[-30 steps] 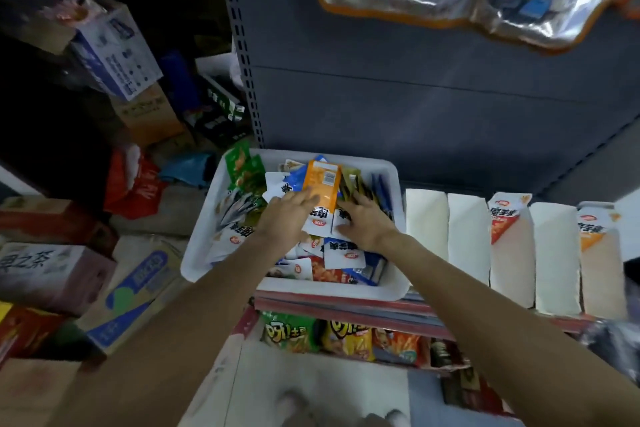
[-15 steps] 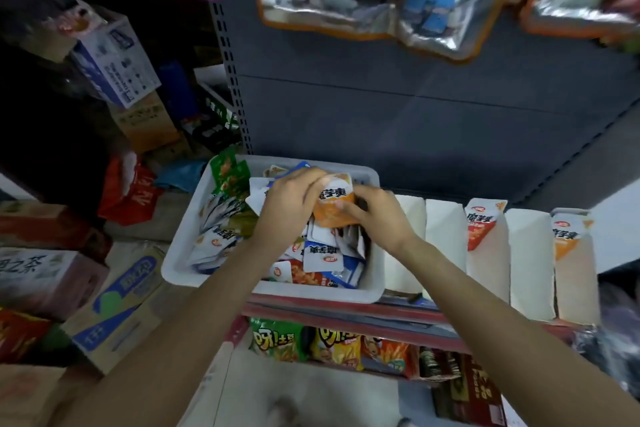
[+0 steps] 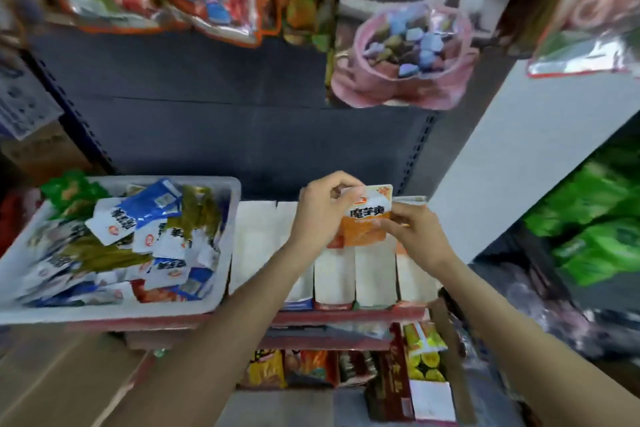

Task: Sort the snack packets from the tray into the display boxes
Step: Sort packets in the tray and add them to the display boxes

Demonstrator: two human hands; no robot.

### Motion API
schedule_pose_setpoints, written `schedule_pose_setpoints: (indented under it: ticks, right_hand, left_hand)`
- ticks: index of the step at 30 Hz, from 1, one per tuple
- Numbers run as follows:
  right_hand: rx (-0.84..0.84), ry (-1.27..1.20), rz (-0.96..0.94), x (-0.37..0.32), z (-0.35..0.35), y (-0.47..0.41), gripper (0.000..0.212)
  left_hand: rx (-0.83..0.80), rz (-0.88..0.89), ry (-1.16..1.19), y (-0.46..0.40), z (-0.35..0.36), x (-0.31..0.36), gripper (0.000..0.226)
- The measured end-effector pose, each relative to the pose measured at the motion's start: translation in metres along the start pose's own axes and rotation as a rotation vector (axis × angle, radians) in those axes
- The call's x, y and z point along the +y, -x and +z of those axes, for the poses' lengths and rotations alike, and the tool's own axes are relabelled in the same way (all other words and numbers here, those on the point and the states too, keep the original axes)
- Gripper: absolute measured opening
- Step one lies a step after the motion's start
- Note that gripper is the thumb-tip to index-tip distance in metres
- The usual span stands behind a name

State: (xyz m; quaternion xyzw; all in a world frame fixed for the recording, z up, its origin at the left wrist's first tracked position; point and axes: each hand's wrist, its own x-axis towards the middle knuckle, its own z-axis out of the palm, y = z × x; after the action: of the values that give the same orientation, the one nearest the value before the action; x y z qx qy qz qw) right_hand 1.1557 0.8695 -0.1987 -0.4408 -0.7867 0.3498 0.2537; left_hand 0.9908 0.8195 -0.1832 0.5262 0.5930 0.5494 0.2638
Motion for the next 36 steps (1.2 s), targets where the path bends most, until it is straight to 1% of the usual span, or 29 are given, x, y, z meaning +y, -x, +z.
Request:
schedule_pose_setpoints:
  ticks: [2, 6, 8, 11, 13, 14, 18, 20, 22, 23, 24, 26, 29, 32, 34, 36]
  right_hand:
    - [0.039, 0.001, 0.018, 0.019, -0.025, 0.005, 0.017]
    - [0.098, -0.027, 0.077, 0.051, -0.057, 0.005, 0.012]
    - [0.108, -0.038, 0.127, 0.067, -0.063, 0.001, 0.015]
    - [0.104, -0.095, 0.17, 0.082, -0.064, -0.006, 0.015]
    - [0.073, -0.093, 0.186, 0.09, -0.063, -0.01, 0.011]
    - [0.052, -0.07, 0.189, 0.093, -0.062, -0.011, 0.012]
    - [0.049, 0.085, 0.185, 0.102, -0.061, -0.02, 0.029]
    - [0.029, 0.042, 0.217, 0.106, -0.061, -0.026, 0.043]
    - [-0.032, -0.06, 0.253, 0.108, -0.059, -0.031, 0.058]
    - [-0.061, -0.096, 0.269, 0.109, -0.058, -0.033, 0.06]
    - [-0.084, -0.105, 0.282, 0.11, -0.057, -0.036, 0.059]
    - [-0.09, -0.087, 0.299, 0.11, -0.054, -0.041, 0.049]
    - [-0.028, -0.077, 0.309, 0.109, -0.052, -0.047, 0.033]
    - [0.005, 0.01, 0.3, 0.109, -0.05, -0.051, 0.027]
    - [0.003, 0.044, 0.304, 0.108, -0.049, -0.051, 0.025]
    - [0.001, 0.056, 0.311, 0.106, -0.048, -0.052, 0.025]
  left_hand:
    - [-0.042, -0.001, -0.024, -0.007, 0.03, 0.009, 0.007]
    - [-0.116, -0.005, -0.141, -0.023, 0.071, 0.015, 0.006]
    - [-0.125, -0.021, -0.191, -0.03, 0.084, 0.015, 0.008]
    - [-0.126, -0.049, -0.25, -0.038, 0.097, 0.012, 0.012]
    - [-0.13, -0.066, -0.281, -0.042, 0.103, 0.008, 0.014]
    - [-0.135, -0.08, -0.301, -0.042, 0.106, 0.005, 0.014]
    - [-0.131, -0.122, -0.379, -0.044, 0.117, -0.003, 0.015]
    - [-0.132, -0.133, -0.456, -0.045, 0.121, -0.011, 0.014]
    - [-0.131, -0.113, -0.615, -0.046, 0.124, -0.02, 0.013]
    - [-0.136, -0.09, -0.707, -0.047, 0.126, -0.024, 0.013]
    - [-0.151, -0.066, -0.782, -0.049, 0.127, -0.027, 0.013]
    - [-0.198, -0.039, -0.873, -0.052, 0.129, -0.031, 0.013]
    - [-0.26, -0.024, -0.982, -0.06, 0.131, -0.032, 0.013]
    - [-0.274, -0.043, -0.988, -0.064, 0.133, -0.038, 0.01]
    - [-0.253, -0.062, -0.948, -0.066, 0.133, -0.043, 0.017]
    - [-0.266, -0.065, -0.952, -0.067, 0.133, -0.046, 0.022]
